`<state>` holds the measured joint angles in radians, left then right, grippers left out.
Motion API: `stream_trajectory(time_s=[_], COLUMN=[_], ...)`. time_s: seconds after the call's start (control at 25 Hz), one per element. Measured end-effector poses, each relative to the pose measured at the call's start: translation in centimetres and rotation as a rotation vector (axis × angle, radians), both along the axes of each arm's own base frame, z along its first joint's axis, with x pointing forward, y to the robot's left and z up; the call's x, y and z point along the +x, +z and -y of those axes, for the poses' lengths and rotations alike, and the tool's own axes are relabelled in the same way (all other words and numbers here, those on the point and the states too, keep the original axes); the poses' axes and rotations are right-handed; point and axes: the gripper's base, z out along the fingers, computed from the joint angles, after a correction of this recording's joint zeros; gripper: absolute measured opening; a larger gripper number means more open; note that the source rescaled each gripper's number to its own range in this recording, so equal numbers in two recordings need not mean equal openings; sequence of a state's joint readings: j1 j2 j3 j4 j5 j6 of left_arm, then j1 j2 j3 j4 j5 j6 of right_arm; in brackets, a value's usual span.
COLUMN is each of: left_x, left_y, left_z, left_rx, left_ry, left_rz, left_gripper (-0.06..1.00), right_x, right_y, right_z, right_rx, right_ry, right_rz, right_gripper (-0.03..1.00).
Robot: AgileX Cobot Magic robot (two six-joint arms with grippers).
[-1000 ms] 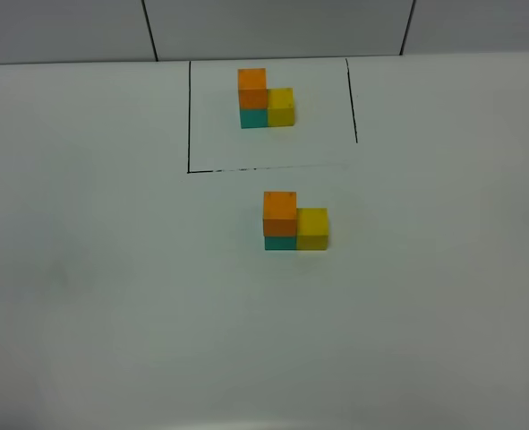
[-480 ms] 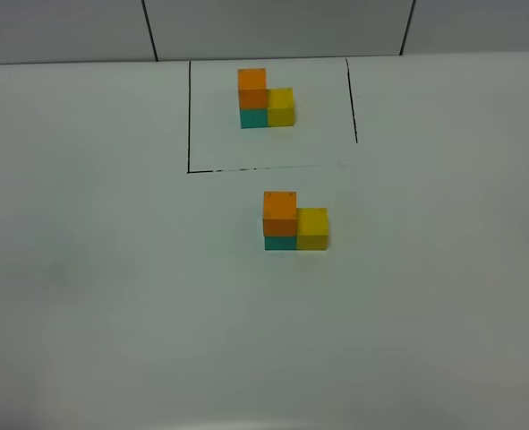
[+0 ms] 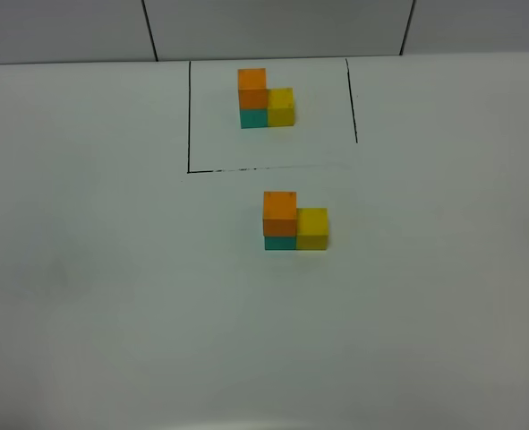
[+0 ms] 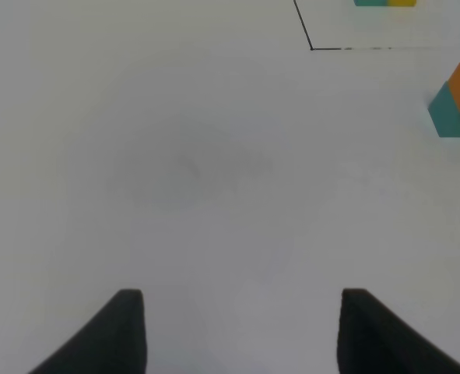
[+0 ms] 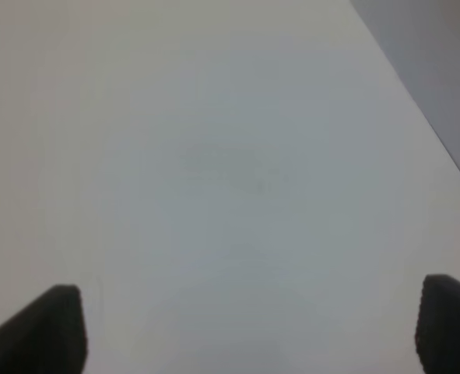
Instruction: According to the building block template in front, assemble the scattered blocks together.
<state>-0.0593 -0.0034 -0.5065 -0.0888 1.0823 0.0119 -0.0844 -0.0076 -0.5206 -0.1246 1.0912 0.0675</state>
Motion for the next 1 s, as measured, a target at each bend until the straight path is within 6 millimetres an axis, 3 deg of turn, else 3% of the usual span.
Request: stream_trajectory(time_s=[1.0], left_x=[0.0], left_y=[0.0], left_z=[0.0], left_rx=[0.0], left_ry=[0.0], left_rz=[0.0], left_gripper=[0.21], right_x=[0.0], right_y=[-0.01], right_z=[-0.1], right_rx=[0.01], right_ry=[-0.016], right_rz=[0.001], right_gripper=[0.78])
